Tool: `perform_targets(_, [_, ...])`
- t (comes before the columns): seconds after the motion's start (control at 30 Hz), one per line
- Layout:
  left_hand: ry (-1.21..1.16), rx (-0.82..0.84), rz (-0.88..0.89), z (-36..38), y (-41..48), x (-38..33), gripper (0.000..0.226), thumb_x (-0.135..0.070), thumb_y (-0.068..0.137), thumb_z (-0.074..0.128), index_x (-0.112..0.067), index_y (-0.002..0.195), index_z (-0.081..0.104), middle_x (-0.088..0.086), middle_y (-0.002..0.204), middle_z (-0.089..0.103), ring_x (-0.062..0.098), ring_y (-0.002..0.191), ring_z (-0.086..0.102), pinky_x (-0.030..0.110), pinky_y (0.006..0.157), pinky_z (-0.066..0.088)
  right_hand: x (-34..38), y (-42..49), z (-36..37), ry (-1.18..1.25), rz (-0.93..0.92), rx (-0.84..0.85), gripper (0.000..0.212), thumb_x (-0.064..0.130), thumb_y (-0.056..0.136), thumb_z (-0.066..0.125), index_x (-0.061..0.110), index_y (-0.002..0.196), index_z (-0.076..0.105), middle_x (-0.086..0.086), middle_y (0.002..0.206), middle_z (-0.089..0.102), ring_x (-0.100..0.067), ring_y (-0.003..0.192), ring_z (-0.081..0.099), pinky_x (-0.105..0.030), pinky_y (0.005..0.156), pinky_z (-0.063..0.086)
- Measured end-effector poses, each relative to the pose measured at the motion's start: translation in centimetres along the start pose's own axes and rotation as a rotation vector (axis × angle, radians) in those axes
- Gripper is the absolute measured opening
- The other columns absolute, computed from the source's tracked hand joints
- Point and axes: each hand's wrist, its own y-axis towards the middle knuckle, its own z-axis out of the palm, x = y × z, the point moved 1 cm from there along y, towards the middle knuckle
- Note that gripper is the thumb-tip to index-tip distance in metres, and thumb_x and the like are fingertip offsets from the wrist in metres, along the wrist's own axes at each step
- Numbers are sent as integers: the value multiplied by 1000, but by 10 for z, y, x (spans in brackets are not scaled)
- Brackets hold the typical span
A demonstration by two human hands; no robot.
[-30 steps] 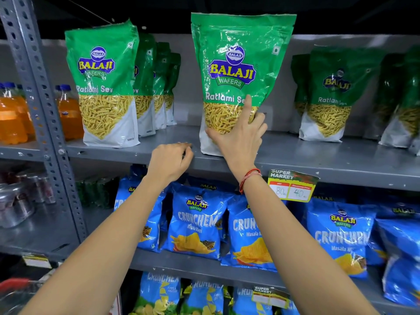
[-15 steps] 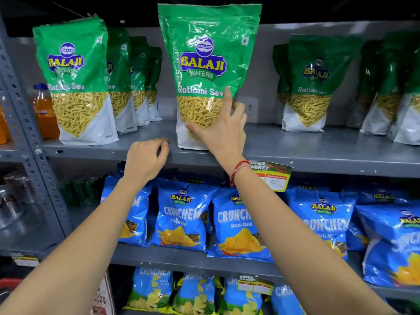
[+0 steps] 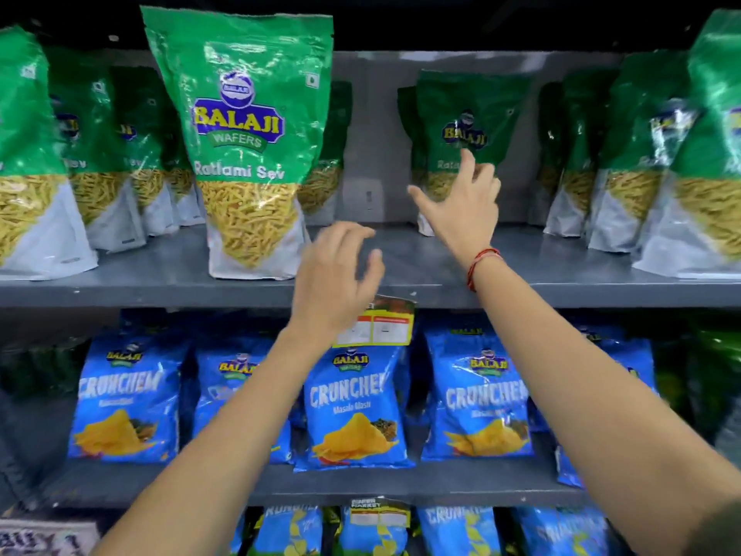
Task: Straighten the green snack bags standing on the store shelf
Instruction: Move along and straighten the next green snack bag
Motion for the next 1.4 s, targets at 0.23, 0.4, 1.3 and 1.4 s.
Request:
perform_targets(0.23, [141,284,-26,72,8,-54,44,-38,93,38,-8,110,65,10,118,68,27,111,59,41,83,47,-68,33,1,-55,70,154,87,55,81,62,9,144,26,-20,138,33,-38,126,33,-49,93,41])
perform_targets(0.4, [302,317,-47,77,9,-57,59,-45,87,17,-14,84,68,4,83,74,26,80,67,36,64,47,-105,46,21,61,242,387,101,54,76,69,8,147,15,-23,147,19,-41,135,21,-46,108,28])
perform_targets(1.3, [332,238,-79,82,8,-60,57,-43,90,16,-16,85,66,2,79,72,23,73,66,34,59,44,-82,73,61,182,304,297,111,40,70,77,19,151,4,-24,140,26,-44,128,36,-49,104,37])
perform_targets(1.4, [320,239,-81,80,7,-62,57,-42,90,17,-15,85,66,2,80,73,24,72,66,35,59,45,-82,68,53,174,309,307,111,38,71,76,21,151,2,-23,144,22,-44,130,32,-49,106,35])
